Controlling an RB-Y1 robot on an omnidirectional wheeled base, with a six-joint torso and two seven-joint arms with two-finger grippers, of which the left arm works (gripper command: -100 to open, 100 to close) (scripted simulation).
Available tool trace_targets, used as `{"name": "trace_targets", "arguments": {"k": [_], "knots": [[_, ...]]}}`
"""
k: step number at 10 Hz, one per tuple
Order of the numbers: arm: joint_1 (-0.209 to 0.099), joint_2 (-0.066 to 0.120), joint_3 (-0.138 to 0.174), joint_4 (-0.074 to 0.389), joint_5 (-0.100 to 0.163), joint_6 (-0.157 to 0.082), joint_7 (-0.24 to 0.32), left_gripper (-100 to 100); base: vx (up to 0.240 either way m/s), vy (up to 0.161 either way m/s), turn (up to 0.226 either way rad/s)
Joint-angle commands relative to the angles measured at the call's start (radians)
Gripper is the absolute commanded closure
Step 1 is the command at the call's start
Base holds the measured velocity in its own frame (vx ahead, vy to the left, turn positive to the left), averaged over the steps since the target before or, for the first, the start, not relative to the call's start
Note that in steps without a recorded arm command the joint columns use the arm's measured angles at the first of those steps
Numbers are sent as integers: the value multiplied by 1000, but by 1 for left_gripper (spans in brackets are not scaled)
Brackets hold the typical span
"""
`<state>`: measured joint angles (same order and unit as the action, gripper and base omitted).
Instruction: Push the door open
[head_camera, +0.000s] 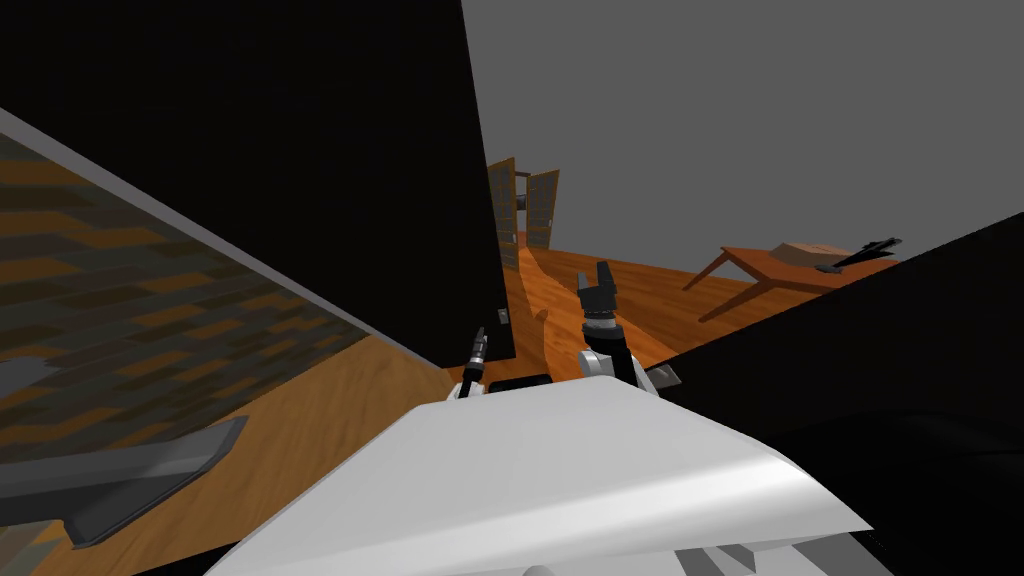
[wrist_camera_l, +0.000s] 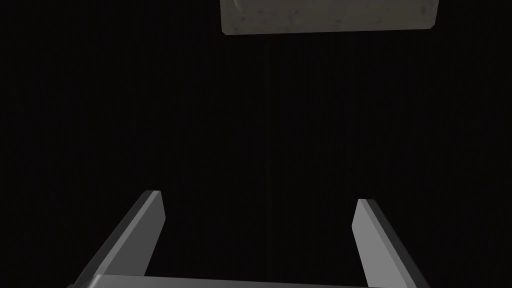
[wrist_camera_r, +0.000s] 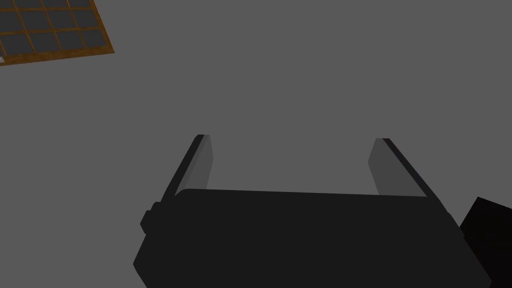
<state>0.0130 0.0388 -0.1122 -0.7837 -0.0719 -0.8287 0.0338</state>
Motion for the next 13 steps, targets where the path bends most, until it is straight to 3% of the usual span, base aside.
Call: {"name": "trace_targets", "arguments": {"k": [1, 9, 13], "knots": [[-23, -3, -9, 23, 45, -1, -30, -100, -102, 29, -57], [-151, -30, -46, 163, 257, -21, -159, -100, -99, 22, -56], [-203, -51, -61, 219, 344, -29, -211, -100, -93, -12, -50]]}}
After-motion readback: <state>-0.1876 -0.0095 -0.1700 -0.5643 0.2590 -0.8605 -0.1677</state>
